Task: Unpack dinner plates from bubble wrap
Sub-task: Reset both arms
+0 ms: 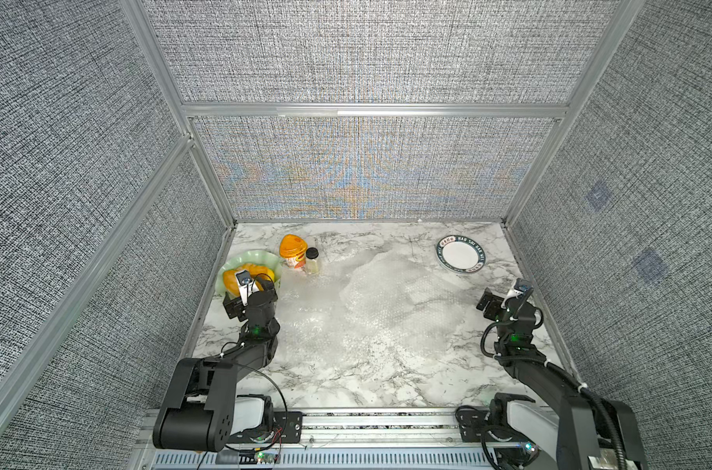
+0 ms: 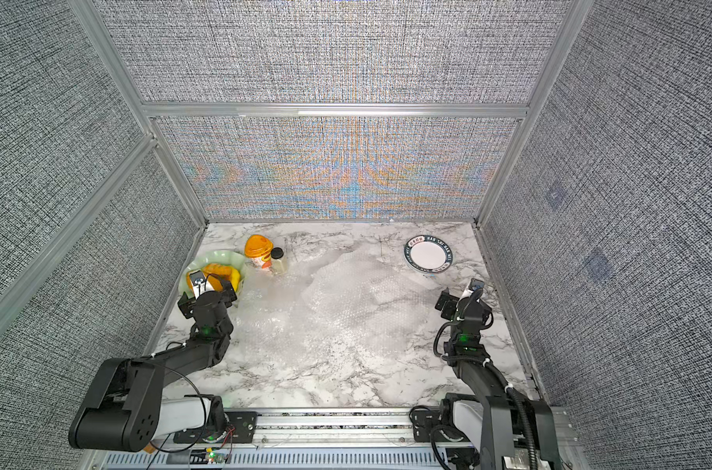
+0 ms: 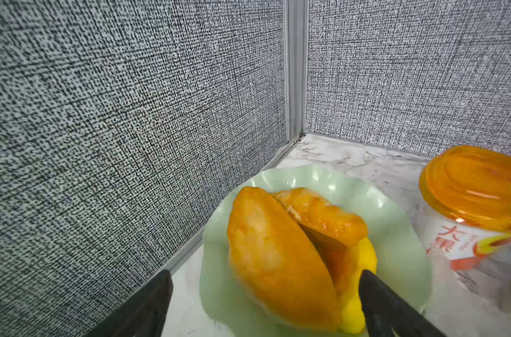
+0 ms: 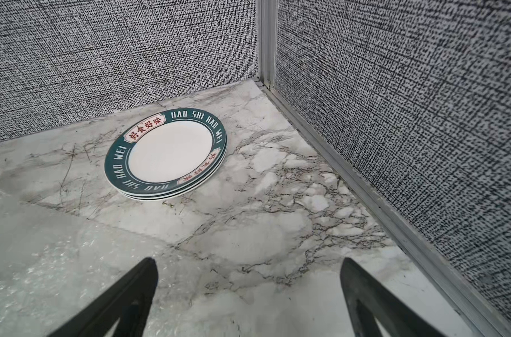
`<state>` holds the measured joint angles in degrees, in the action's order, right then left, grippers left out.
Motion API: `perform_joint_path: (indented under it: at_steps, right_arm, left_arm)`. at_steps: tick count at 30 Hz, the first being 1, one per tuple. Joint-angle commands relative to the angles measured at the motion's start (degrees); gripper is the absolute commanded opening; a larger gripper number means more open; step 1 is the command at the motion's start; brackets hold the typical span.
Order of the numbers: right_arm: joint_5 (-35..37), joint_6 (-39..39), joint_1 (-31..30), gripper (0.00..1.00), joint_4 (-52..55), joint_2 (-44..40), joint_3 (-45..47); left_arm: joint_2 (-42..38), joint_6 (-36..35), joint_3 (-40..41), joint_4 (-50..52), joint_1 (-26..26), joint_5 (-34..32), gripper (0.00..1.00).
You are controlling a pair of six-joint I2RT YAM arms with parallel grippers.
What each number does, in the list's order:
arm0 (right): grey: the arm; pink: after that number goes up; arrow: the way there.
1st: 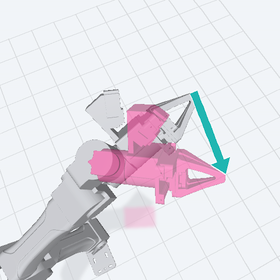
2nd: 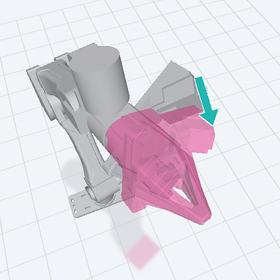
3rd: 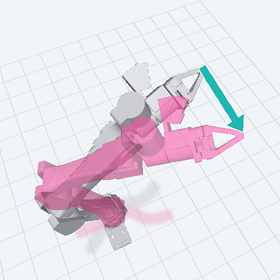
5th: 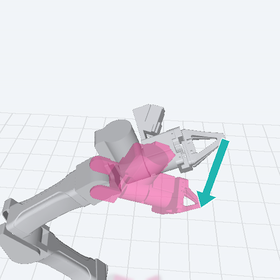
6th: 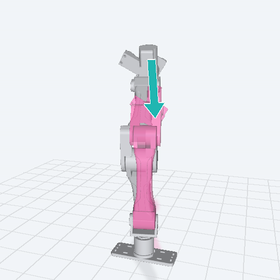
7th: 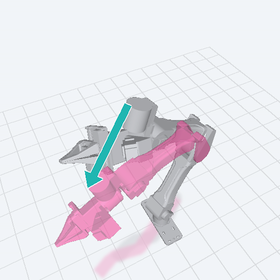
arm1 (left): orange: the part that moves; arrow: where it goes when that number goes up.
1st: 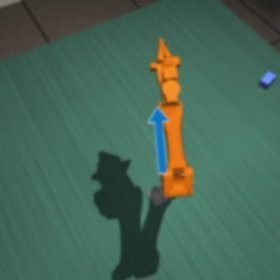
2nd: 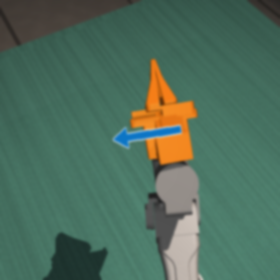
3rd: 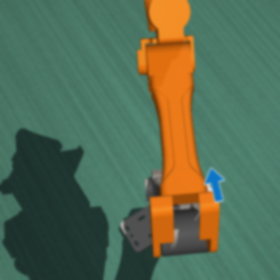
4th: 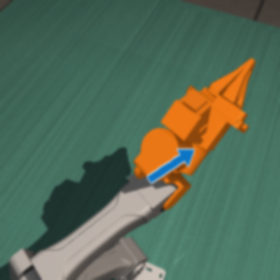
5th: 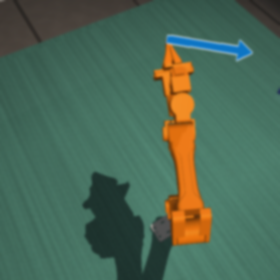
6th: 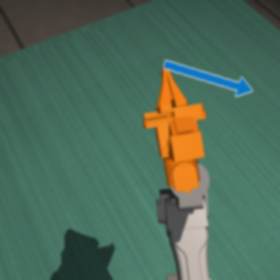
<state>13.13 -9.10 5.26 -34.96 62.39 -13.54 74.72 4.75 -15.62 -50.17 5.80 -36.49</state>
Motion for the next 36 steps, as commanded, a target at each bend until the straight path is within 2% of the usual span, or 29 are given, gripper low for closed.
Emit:
perform_joint_path:
  at_steps: [1, 3, 5, 9, 10, 15, 22, 26, 29, 33, 36]
  right_arm:
    - [0.0, 1.2, 0.6, 0.99, -7.0, 1.5, 0.9]
    - [-0.5, 0.6, 1.5, 0.99, -9.6, 2.9, 1.9]
    - [-1.4, 0.2, 1.9, 0.99, -13.1, 4.9, 2.8]
    - [-3.9, 1.2, 2.0, 0.99, -17.5, 8.5, 2.4]
    - [-3.9, 1.3, 2.0, 0.99, -19.0, 9.7, 2.2]
    - [-9.3, 1.5, 1.9, 0.99, -26.1, 17.2, 0.9]
    - [-10.4, 2.4, 1.1, 0.99, -37.3, 26.5, 1.9]
    - [-11.1, 2.9, 1.1, 0.99, -34.8, 25.6, 1.3]
    - [-11.5, 3.0, 1.1, 0.99, -33.1, 25.6, 0.5]
    - [-12.2, 4.9, 0.0, 0.99, -27.0, 26.0, -3.3]
    - [-8.6, 6.6, -2.3, 0.99, -23.7, 26.2, -5.1]
  left_arm:
    - [1.6, -1.1, 2.1, -9.0, -0.3, 6.7, 0.96]
    - [5.0, -0.9, 5.4, -18.4, -0.3, 7.3, 0.95]
    - [8.6, -3.7, 6.7, -26.1, -0.2, 7.7, 0.92]
    - [6.5, -3.0, 4.9, -18.4, 0.1, 12.5, 0.90]
    - [6.7, -2.7, 4.4, -17.6, 0.1, 12.1, 0.99]
    - [9.5, -5.0, 4.9, -23.2, 0.1, 12.8, 0.99]
    - [9.6, -5.7, 6.8, -26.3, 0.0, 16.2, 0.99]
    - [14.2, -6.7, 9.2, -35.6, -0.3, 18.1, 0.99]
    - [13.0, -6.2, 7.2, -29.3, -0.3, 18.6, 0.99]
    - [13.5, -6.0, 7.0, -29.9, -0.6, 18.9, 0.99]
    - [13.7, -6.0, 6.9, -29.9, -0.6, 18.9, 0.99]
